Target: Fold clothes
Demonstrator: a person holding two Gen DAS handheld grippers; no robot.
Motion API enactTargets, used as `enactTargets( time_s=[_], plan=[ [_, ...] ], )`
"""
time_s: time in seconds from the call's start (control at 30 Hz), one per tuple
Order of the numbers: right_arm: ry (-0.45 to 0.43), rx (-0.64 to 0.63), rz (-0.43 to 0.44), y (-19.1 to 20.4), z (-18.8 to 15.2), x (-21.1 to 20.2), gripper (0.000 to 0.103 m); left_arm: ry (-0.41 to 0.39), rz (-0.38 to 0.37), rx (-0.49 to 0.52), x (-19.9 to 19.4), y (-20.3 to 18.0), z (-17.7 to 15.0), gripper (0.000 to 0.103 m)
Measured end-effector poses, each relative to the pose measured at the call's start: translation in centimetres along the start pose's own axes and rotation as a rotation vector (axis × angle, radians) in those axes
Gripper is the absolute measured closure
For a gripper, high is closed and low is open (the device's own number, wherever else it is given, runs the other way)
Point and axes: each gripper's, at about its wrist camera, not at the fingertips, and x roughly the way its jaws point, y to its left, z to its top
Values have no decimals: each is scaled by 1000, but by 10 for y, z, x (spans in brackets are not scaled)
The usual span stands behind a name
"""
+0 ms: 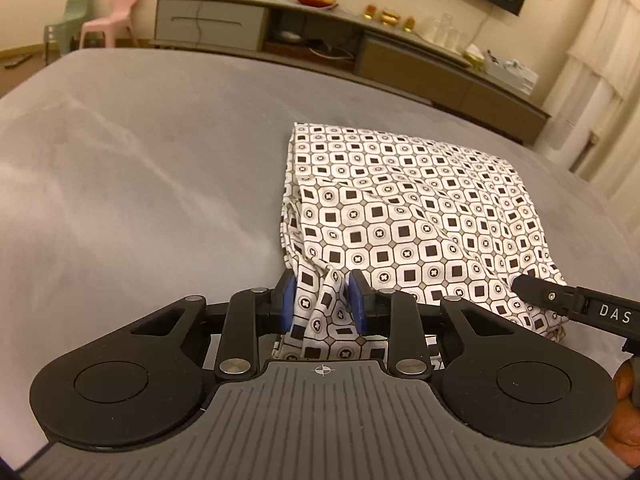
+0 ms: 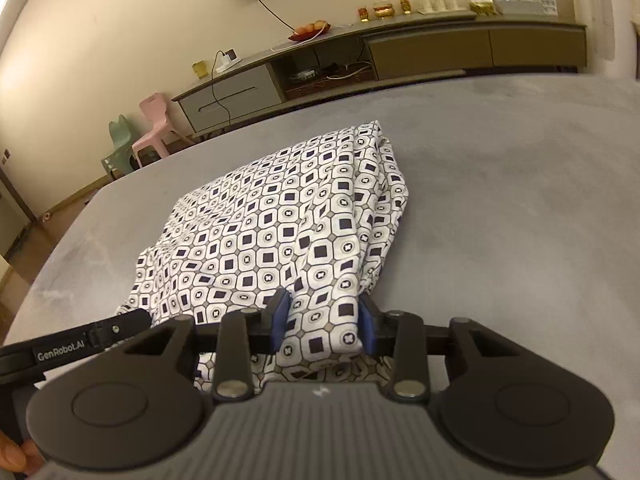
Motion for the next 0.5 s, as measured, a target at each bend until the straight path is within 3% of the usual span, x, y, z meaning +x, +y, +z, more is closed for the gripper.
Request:
enactTargets(
  time_s=[0.17, 0.33, 0.4, 0.5],
  plan=[
    [-3, -52, -39, 12, 16, 20, 66, -14, 15, 2, 18, 16, 20, 82],
    [-39, -69, -72, 12, 10, 0, 55, -28, 10, 21, 18, 18, 19, 79],
    [-122, -74, -74, 16, 9, -20, 54, -29, 10, 27, 21, 20, 21, 79],
    [-109, -140, -31, 32, -1, -25, 58, -30, 12, 35, 24, 23, 23, 79]
  ],
)
